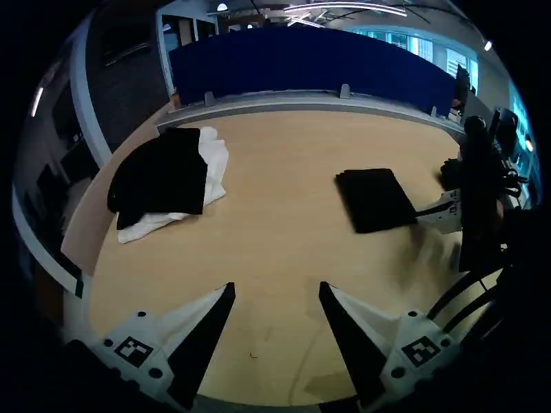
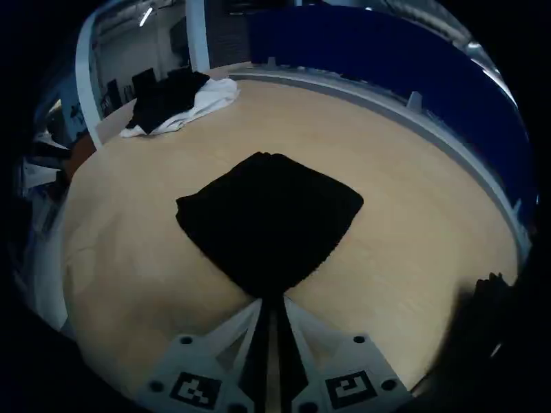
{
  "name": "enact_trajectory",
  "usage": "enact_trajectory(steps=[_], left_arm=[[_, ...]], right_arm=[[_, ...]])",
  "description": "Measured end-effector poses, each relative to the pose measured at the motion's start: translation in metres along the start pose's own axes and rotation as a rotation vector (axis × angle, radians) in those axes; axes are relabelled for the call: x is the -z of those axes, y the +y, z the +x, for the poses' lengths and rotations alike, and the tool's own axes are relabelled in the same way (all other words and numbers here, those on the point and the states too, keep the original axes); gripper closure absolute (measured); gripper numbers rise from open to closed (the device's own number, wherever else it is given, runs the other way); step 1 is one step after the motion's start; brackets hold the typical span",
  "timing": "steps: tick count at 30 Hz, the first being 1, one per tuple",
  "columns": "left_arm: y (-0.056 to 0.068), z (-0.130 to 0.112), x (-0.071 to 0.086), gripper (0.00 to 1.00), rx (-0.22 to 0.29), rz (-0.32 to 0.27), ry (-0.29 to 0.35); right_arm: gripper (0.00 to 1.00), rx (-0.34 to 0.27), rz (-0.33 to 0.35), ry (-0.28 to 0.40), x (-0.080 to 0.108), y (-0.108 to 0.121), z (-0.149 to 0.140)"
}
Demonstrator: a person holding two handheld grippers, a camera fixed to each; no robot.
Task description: Fold towel
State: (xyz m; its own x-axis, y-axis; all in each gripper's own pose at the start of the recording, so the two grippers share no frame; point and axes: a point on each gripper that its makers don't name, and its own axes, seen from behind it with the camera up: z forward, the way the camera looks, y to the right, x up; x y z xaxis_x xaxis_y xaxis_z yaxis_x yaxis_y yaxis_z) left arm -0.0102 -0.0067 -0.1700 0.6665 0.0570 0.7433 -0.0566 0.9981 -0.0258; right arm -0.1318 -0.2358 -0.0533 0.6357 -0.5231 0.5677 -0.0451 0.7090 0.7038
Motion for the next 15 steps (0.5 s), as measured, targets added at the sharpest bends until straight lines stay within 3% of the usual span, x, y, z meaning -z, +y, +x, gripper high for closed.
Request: enact_trajectory(steps=[9, 15], left_arm=[[-0.001, 0.003, 0.001, 0.1, -0.001, -0.002, 0.003], [-0.001, 0.01, 0.003, 0.1, -0.007, -0.003, 0.018]], right_arm=[[0.95, 0.013, -0.003, 0.039, 0.012, 0.004, 0.02], [0.95, 0.042, -0.013, 0.111, 0.031, 0.011, 0.065]])
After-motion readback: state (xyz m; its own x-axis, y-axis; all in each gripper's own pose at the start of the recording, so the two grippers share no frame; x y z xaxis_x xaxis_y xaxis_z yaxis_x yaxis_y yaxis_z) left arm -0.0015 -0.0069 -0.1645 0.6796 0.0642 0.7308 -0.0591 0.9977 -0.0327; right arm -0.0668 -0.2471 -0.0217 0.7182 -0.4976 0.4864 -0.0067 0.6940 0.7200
